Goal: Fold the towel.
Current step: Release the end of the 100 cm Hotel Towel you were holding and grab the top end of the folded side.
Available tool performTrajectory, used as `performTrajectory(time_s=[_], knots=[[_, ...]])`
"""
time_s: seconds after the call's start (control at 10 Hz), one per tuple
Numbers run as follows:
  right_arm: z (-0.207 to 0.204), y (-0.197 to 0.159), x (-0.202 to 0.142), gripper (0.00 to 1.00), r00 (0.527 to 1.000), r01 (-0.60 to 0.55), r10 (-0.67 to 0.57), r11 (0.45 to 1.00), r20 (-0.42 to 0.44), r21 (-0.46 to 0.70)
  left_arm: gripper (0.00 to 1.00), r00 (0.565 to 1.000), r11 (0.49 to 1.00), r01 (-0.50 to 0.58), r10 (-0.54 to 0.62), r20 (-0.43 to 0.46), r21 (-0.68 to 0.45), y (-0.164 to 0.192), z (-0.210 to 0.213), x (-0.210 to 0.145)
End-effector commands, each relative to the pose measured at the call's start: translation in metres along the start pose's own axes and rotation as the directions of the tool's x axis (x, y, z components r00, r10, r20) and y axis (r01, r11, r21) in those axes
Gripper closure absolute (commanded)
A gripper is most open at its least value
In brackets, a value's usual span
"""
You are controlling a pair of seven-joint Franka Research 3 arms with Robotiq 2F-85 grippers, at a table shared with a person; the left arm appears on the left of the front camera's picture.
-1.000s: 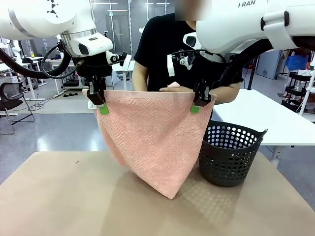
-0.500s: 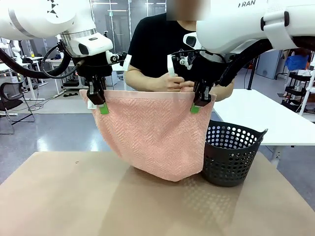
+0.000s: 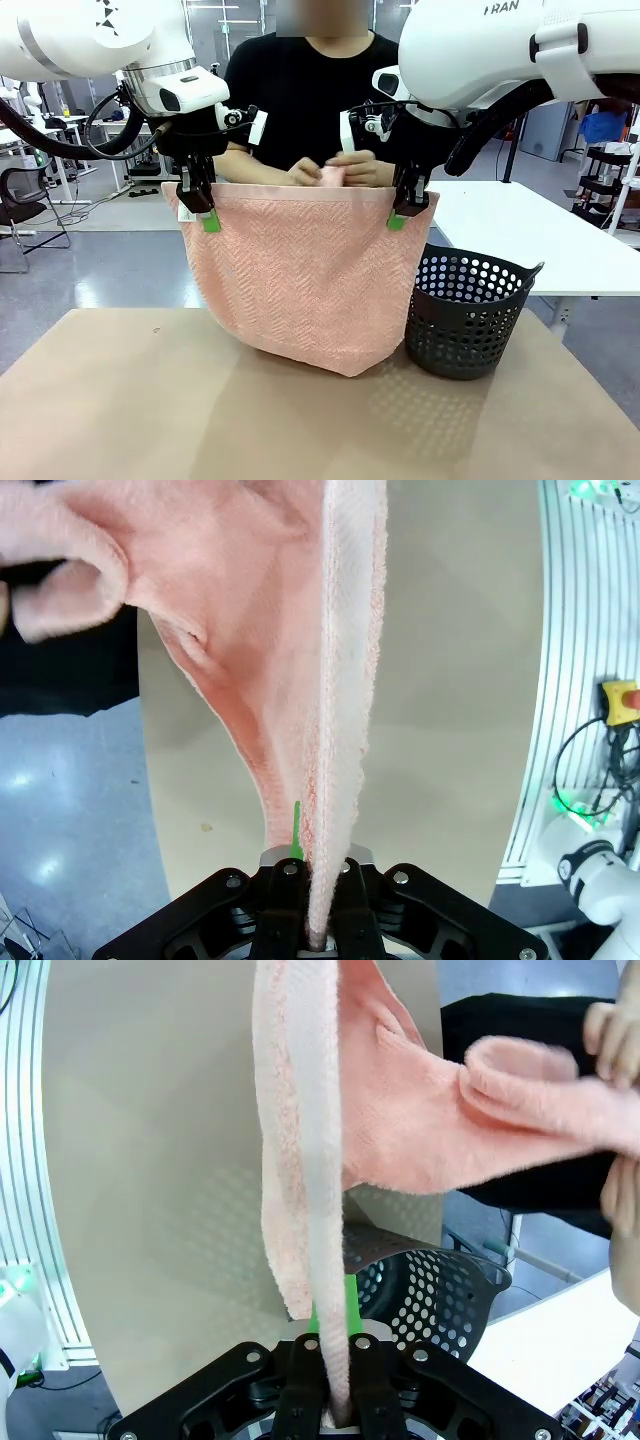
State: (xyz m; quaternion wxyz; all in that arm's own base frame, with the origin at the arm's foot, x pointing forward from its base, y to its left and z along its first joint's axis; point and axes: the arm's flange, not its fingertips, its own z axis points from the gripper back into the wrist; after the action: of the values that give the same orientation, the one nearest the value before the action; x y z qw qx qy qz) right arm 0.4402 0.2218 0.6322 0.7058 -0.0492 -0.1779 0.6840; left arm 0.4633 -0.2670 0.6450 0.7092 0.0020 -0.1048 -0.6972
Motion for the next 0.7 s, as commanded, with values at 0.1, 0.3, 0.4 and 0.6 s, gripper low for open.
performTrajectory(time_s=[0.1,0.3,0.4,0.6], knots=[[0.0001,-0.0014,-0.0008,1.00,1.000,-0.011,0.011,1.000,-0.006,-0.003,1.00,1.000,1.000,-0.001,0.001,-0.008,0.006,0.0007,0.0007,-0.0005],[0.0001,-0.0014,-0.0008,1.00,1.000,-0.011,0.011,1.000,-0.006,-0.003,1.00,1.000,1.000,-0.001,0.001,-0.008,0.006,0.0007,0.0007,-0.0005],[0.0001,-0.0014,-0.0008,1.00,1.000,-0.011,0.011,1.000,-0.006,-0.003,1.00,1.000,1.000,-0.001,0.001,-0.008,0.006,0.0007,0.0007,-0.0005],[0.0001,-0.0014,-0.0008,1.00,1.000,-0.011,0.011,1.000,-0.006,-0.003,1.00,1.000,1.000,-0.001,0.001,-0.008,0.006,0.0007,0.0007,-0.0005]])
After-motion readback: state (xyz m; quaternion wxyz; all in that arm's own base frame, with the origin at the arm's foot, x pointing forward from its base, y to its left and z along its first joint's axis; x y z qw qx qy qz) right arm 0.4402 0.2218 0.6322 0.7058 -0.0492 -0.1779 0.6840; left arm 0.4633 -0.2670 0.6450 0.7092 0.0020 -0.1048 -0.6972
